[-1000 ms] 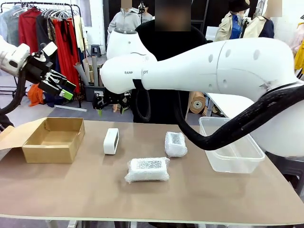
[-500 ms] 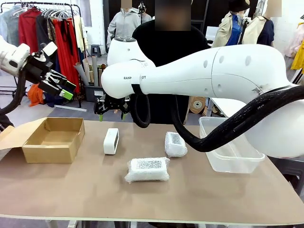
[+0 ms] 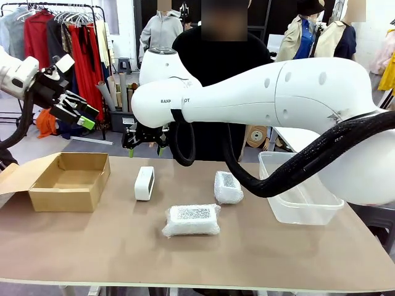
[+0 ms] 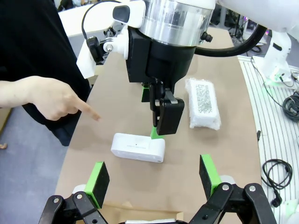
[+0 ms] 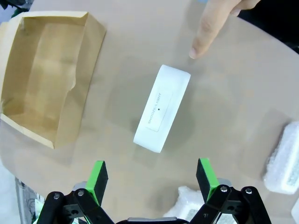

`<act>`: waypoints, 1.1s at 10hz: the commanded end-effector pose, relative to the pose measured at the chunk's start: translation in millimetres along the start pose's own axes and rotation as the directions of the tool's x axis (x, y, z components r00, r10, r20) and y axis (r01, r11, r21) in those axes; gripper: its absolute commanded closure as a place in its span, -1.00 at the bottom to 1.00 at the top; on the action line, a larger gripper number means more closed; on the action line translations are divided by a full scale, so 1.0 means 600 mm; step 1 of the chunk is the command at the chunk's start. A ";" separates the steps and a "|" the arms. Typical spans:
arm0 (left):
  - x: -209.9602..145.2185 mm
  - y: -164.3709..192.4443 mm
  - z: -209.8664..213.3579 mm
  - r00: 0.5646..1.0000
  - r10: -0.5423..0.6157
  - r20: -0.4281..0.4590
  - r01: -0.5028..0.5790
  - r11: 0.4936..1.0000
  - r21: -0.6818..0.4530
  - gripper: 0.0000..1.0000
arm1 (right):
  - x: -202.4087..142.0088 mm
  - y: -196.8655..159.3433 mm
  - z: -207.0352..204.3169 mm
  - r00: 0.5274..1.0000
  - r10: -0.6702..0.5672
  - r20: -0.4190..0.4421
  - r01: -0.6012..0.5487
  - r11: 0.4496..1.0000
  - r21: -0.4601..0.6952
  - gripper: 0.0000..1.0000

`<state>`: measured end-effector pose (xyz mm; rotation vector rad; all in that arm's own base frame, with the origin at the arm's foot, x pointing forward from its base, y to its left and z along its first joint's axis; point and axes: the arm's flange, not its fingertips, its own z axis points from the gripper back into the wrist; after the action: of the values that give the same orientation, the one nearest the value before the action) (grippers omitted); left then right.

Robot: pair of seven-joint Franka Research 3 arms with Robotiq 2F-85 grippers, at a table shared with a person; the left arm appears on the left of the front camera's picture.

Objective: Separate and place wrapped and unwrapped clocks.
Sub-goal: Pick up the Digital clock indicated by the person.

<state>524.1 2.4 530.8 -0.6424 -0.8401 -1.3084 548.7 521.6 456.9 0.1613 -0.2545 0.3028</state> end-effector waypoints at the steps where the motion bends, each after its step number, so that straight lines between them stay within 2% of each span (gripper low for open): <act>1: 0.001 -0.001 0.001 1.000 0.001 0.000 -0.001 1.000 0.001 -1.00 | 0.014 0.016 -0.018 0.990 -0.138 -0.003 0.138 0.990 -0.006 -1.00; 4: 0.001 -0.001 0.001 1.000 0.001 0.000 -0.001 1.000 0.001 -1.00 | 0.025 0.037 -0.056 0.965 -0.262 -0.021 0.262 0.965 -0.019 -1.00; 7: 0.001 -0.001 0.001 1.000 0.001 0.000 -0.001 1.000 0.001 -1.00 | 0.044 0.044 -0.099 0.931 -0.364 0.018 0.364 0.929 -0.073 -1.00; 11: 0.001 -0.001 0.001 1.000 0.001 0.000 -0.001 1.000 0.001 -1.00 | 0.067 0.031 -0.155 0.922 -0.384 -0.039 0.378 0.919 -0.110 -1.00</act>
<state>524.1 2.4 530.8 -0.6423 -0.8402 -1.3085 581.2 545.2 372.8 0.1126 -0.1817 -0.0745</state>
